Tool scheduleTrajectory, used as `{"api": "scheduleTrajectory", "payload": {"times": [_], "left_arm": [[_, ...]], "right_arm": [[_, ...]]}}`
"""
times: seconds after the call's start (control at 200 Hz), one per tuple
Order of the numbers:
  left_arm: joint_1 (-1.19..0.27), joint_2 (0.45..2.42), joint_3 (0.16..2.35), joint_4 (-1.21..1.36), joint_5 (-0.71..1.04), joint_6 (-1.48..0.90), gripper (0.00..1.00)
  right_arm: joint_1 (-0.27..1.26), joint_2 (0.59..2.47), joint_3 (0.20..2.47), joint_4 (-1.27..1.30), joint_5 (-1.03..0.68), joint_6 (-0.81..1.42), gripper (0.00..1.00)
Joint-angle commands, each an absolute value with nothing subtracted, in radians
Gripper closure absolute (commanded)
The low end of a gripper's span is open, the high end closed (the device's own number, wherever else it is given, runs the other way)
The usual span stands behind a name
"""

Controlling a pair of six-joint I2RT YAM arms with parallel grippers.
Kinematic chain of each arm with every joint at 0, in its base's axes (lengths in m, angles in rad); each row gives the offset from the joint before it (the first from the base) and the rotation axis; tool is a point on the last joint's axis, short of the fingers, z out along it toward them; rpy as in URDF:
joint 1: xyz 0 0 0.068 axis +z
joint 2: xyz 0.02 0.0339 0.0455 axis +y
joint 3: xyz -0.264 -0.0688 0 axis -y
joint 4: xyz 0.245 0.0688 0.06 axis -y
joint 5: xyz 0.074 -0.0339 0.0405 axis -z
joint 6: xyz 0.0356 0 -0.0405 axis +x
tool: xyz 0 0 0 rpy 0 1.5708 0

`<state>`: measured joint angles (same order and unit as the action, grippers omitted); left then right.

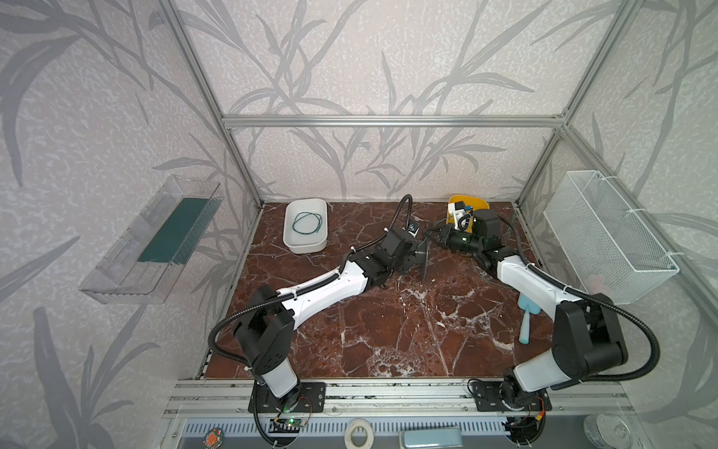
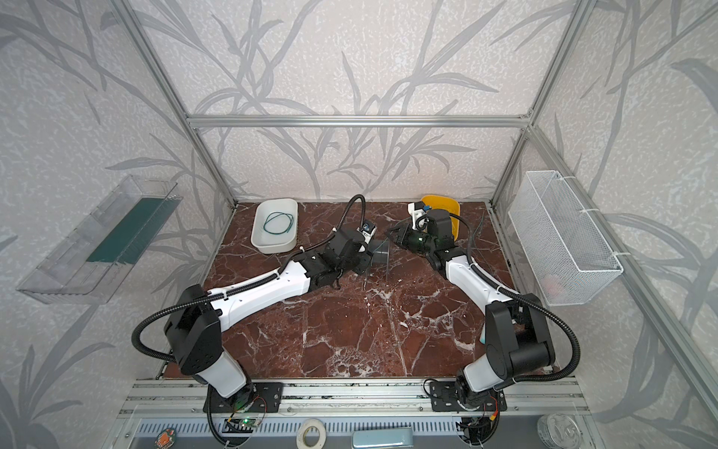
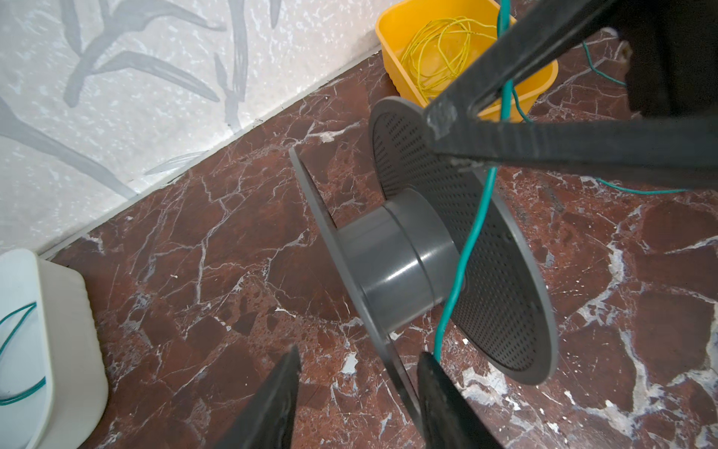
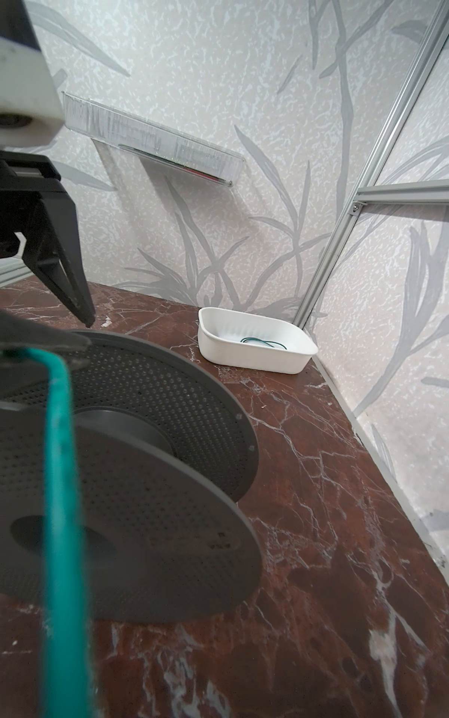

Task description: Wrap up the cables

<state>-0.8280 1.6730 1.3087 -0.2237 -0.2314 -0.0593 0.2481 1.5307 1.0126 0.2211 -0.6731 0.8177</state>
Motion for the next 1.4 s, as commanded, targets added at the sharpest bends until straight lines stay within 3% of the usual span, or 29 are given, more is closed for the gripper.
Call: {"api": "scheduleTrajectory", "payload": {"times": [0.0, 0.175, 0.41, 0.889, 1.394], "left_arm": [[-0.825, 1.623, 1.345, -0.247, -0.177, -0.083, 0.43], [-0.826, 1.624, 1.361, -0.261, -0.084, -0.167, 0.39], [-0.824, 1.675, 1.364, -0.274, -0.129, -0.288, 0.40], [-0.818, 1.753, 1.406, -0.322, -0.179, -0.351, 0.59], [-0.821, 1.746, 1.353, -0.297, -0.166, -0.382, 0.64]], "right_arm": [[0.242, 1.529, 1.015, 0.254, -0.689, 0.821, 1.00], [0.242, 1.534, 1.014, 0.258, -0.684, 0.821, 1.00], [0.242, 1.533, 1.015, 0.256, -0.682, 0.820, 1.00], [0.244, 1.542, 1.008, 0.270, -0.685, 0.830, 1.00], [0.244, 1.549, 1.005, 0.279, -0.683, 0.836, 1.00]]}}
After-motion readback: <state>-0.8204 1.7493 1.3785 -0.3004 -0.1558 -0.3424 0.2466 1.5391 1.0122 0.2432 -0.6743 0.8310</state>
